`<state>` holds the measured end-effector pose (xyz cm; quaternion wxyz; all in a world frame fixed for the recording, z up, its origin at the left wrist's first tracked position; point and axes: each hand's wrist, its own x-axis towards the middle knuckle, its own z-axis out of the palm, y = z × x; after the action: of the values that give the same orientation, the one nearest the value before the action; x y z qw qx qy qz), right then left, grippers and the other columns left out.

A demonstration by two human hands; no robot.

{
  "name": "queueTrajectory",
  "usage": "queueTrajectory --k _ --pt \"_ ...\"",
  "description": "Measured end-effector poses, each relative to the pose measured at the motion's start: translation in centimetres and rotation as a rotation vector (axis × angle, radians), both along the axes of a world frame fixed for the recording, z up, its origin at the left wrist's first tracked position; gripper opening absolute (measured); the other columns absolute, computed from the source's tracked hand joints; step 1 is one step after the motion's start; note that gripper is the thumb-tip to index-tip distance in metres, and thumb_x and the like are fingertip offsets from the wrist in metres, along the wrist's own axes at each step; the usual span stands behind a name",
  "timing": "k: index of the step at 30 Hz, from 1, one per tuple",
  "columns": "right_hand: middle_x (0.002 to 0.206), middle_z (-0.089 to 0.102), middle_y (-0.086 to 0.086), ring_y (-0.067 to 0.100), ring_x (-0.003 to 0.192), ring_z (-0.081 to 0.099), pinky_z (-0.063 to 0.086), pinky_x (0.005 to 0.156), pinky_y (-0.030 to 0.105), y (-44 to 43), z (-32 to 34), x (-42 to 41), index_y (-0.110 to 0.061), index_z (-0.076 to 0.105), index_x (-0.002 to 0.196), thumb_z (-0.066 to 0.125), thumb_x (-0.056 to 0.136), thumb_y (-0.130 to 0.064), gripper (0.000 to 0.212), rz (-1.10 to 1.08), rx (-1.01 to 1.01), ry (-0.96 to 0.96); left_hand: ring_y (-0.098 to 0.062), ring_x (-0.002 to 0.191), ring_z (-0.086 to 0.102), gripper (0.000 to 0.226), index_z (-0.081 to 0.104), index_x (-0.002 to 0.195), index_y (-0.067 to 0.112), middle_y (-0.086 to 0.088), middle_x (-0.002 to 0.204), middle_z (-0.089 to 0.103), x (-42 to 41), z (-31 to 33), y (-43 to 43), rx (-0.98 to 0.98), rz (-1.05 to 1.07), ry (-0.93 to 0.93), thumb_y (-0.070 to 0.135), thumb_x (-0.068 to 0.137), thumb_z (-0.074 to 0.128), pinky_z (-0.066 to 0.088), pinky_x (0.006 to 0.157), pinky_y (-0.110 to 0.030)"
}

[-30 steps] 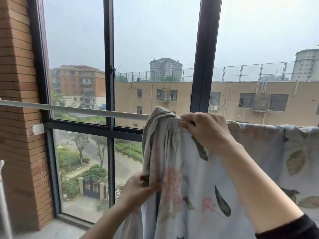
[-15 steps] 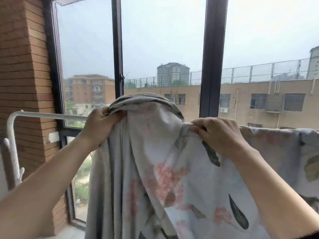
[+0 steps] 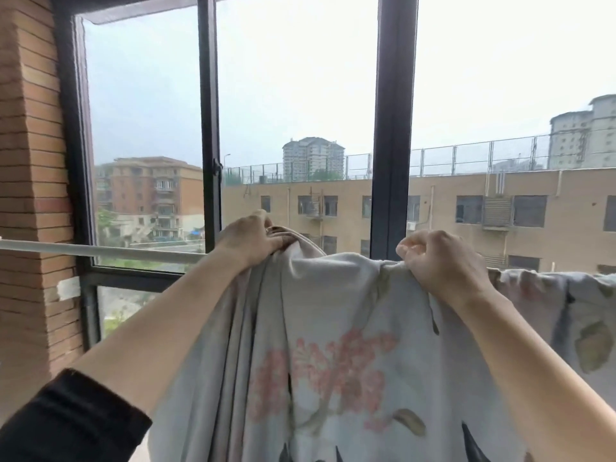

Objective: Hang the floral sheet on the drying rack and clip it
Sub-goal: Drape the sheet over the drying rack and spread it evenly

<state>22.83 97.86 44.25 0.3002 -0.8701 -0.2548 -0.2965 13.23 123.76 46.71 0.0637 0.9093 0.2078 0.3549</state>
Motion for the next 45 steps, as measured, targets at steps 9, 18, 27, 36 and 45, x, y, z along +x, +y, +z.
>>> queueTrajectory --k 9,18,27,36,45 --pt "0.119 0.068 0.0 0.021 0.11 0.062 0.049 0.087 0.034 6.6 -0.8 -5.4 -0.027 0.059 0.129 0.054 0.093 -0.047 0.042 0.316 -0.121 -0.155 -0.019 0.08 0.051 0.047 0.055 0.1 0.017 -0.002 0.094 0.059 -0.4 -0.4 0.3 0.049 0.003 0.006 0.062 0.087 0.051 0.035 0.064 -0.03" --pt "0.128 0.063 -0.013 0.017 0.115 0.06 0.044 0.084 0.03 7.7 -1.2 -3.9 -0.048 0.044 0.137 0.031 0.098 -0.058 0.042 0.217 -0.441 -0.333 -0.024 0.079 0.056 0.041 0.046 0.072 0.022 0.005 0.072 0.054 -2.1 -1.9 1.5 -0.021 -0.139 -0.154 0.06 0.085 0.054 0.037 0.066 -0.031" --pt "0.126 0.065 -0.006 0.024 0.114 0.06 0.043 0.083 0.032 7.3 -0.7 -3.8 -0.046 0.051 0.131 0.031 0.098 -0.057 0.041 0.272 -0.486 -0.266 -0.007 0.096 0.058 0.064 0.061 0.113 0.019 0.011 0.106 0.063 -6.1 -7.6 0.1 -0.274 -0.249 -0.514 0.057 0.065 0.075 0.046 0.079 -0.023" --pt "0.125 0.065 -0.008 0.023 0.114 0.059 0.039 0.078 0.031 7.0 -0.7 -4.0 -0.046 0.053 0.13 0.033 0.098 -0.056 0.039 0.293 -0.451 -0.274 0.006 0.083 0.067 0.081 0.056 0.115 0.027 0.016 0.106 0.068 -8.5 -15.7 0.3 -0.771 -0.328 -0.435 0.06 0.047 0.084 0.057 0.073 -0.024" --pt "0.129 0.063 -0.008 0.022 0.12 0.055 0.034 0.079 0.03 6.6 -0.7 -4.2 -0.046 0.053 0.13 0.035 0.097 -0.057 0.039 0.301 -0.433 -0.264 -0.024 0.057 0.065 0.053 0.063 0.076 0.004 -0.011 0.067 0.069 -6.9 -21.1 -0.9 -1.082 -0.343 -0.263 0.045 0.05 0.084 0.051 0.054 -0.031"
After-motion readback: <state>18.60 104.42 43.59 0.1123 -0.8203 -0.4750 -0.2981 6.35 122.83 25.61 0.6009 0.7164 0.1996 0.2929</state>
